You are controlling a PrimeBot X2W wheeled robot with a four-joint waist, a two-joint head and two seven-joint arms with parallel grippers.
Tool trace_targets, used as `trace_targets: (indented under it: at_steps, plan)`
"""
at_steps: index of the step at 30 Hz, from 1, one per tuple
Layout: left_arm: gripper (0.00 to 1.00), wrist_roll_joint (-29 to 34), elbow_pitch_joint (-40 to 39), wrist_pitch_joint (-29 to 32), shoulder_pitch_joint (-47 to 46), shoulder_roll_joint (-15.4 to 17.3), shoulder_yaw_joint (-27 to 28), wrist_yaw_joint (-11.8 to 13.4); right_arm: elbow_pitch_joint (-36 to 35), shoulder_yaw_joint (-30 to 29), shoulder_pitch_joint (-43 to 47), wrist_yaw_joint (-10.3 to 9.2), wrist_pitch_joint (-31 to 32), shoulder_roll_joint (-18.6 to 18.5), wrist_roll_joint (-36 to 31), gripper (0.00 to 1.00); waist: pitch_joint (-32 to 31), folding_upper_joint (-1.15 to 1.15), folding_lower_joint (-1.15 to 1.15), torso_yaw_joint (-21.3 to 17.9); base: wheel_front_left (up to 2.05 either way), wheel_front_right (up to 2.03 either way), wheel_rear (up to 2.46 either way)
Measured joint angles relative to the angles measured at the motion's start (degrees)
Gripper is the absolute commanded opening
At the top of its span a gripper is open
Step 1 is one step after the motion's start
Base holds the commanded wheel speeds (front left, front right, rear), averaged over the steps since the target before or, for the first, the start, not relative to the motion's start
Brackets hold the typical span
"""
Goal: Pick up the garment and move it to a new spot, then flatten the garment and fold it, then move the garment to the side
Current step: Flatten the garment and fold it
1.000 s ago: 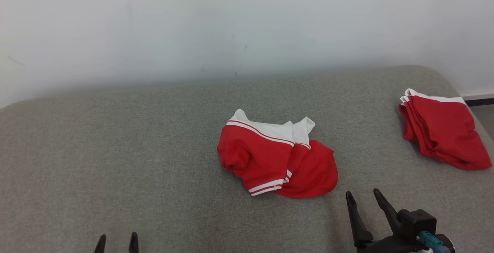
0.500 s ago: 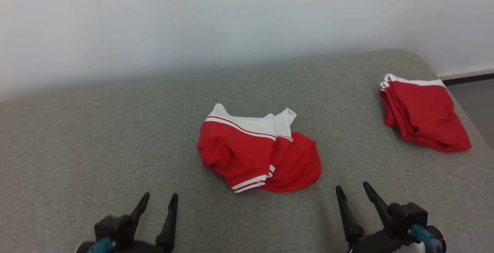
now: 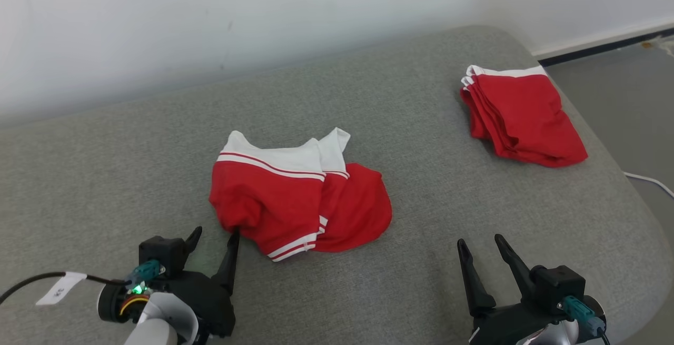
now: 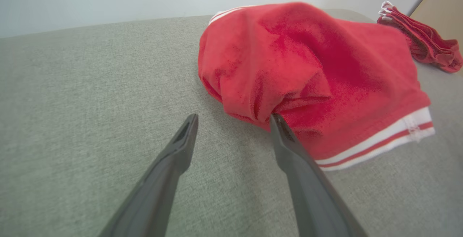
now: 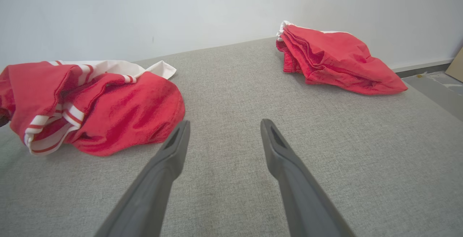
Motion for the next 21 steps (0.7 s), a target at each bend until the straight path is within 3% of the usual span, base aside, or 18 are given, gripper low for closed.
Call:
trace_targets:
  at_steps: [7,8,9,10,15,21]
  plan:
    - [0.97,-0.29,3.07,-3.1,-3.11,0.25,-0.94,0.0,0.33,0.25,-0.34,0.0,-0.32,0.07,0.0,1.0,1.26,0.0,0.0,-1.95,0.0,0.0,0.0]
    - [0.46,-0.3,3.36,-3.58,-3.31,0.24,-1.15,0.0,0.37,0.26,-0.34,0.0,-0.41,0.08,0.0,1.0,1.25,0.0,0.0,-1.97,0.0,0.0,0.0]
    - [0.1,-0.29,3.52,-4.25,-3.43,0.29,-1.57,0.0,0.41,0.25,-0.34,0.0,-0.46,0.08,0.0,1.0,1.2,0.0,0.0,-1.92,0.0,0.0,0.0]
    - [0.0,-0.32,3.59,-5.02,-3.54,0.25,-1.66,-0.01,0.43,0.2,-0.34,0.0,-0.52,0.09,0.0,1.0,1.13,0.0,0.0,-1.83,0.0,0.0,0.0]
    - [0.0,-2.01,0.76,-9.88,-4.43,-0.03,1.32,1.46,0.47,-0.05,-0.29,0.0,-0.62,0.12,-0.02,1.0,0.59,0.0,0.0,-0.62,0.0,0.0,0.0]
    - [0.0,-1.76,-12.72,-11.1,-6.08,-0.2,3.9,1.51,0.55,0.0,-0.17,0.0,-0.36,0.14,-0.08,1.0,-0.5,0.0,-0.01,0.97,0.0,0.0,0.0]
